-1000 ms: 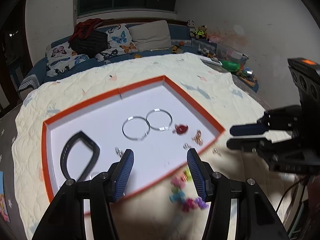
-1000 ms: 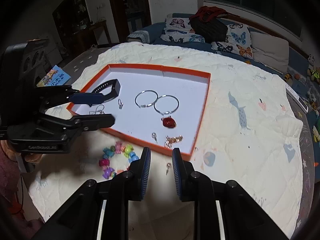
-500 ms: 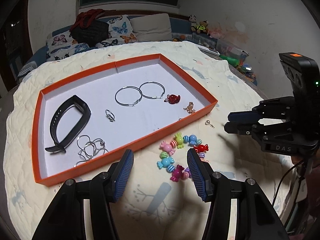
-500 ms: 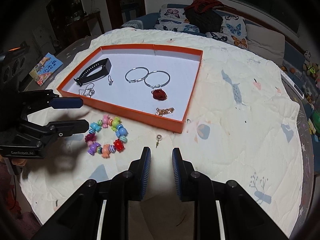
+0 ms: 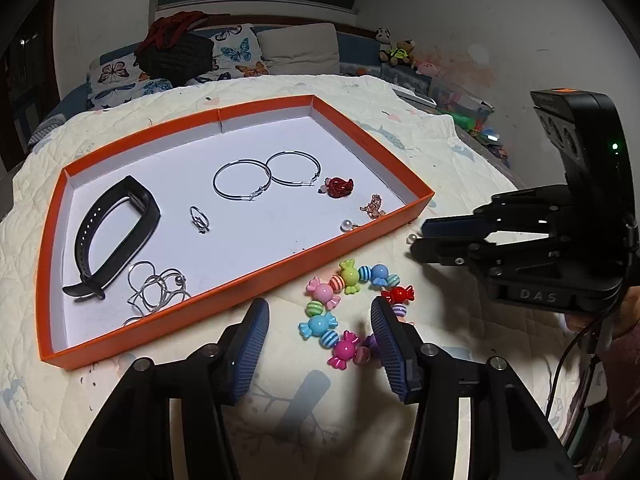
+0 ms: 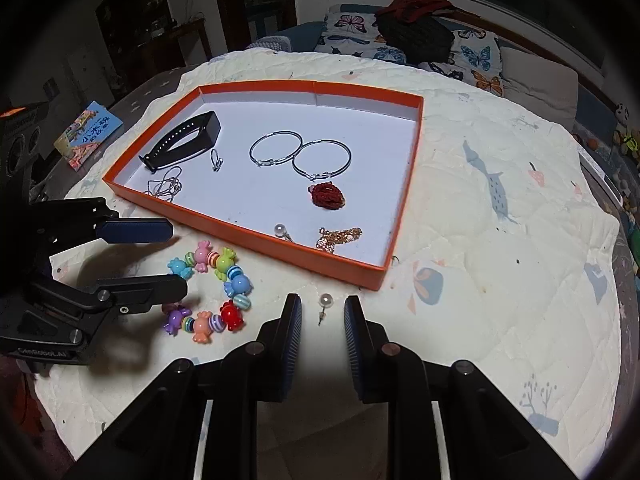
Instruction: Organize jewelry
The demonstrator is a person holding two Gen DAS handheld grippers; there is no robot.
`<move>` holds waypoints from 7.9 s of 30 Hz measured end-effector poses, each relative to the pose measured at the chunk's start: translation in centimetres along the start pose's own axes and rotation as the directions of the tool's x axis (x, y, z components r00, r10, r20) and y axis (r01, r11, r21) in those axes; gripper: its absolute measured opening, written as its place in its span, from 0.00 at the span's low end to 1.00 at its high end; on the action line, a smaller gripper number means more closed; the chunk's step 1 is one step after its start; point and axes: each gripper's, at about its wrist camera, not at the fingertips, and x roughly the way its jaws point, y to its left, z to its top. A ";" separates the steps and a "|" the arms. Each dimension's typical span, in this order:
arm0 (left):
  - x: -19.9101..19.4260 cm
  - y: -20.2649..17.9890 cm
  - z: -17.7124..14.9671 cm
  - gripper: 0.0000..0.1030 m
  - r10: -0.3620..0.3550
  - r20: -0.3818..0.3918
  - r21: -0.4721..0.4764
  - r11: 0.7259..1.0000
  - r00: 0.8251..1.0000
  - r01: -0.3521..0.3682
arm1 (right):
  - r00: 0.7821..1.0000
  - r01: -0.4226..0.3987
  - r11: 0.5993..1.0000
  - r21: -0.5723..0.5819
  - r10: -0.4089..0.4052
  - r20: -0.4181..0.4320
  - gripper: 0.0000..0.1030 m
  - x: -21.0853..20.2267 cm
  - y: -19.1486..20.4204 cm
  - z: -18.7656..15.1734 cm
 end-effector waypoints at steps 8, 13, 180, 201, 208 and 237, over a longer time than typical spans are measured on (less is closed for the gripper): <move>1.2 -0.2 0.3 0.45 -0.013 -0.012 0.015 1.000 1.000 0.013 | 1.000 0.028 0.999 -0.020 -0.028 0.012 0.21 0.5 0.6 0.2; 2.0 -0.6 0.0 0.36 0.013 -0.023 0.042 0.999 1.000 -0.012 | 0.999 0.035 0.999 -0.033 -0.035 0.013 0.12 0.4 0.9 0.3; -10.8 0.4 -6.3 1.00 0.365 0.093 -0.155 0.924 0.926 -0.349 | 0.984 0.116 0.988 0.097 -0.128 0.123 0.48 -4.9 6.6 -3.0; -10.6 0.4 -6.5 1.00 0.368 0.083 -0.152 0.923 0.926 -0.353 | 0.984 0.115 0.989 0.096 -0.126 0.124 0.49 -4.8 6.8 -3.3; -10.5 0.5 -6.6 1.00 0.377 0.077 -0.152 0.919 0.923 -0.363 | 0.984 0.114 0.989 0.097 -0.125 0.123 0.49 -4.8 6.7 -3.2; -9.6 1.5 -6.9 1.00 0.394 0.049 -0.168 0.909 0.918 -0.382 | 0.986 0.109 0.990 0.087 -0.119 0.119 0.49 -4.8 7.1 -3.3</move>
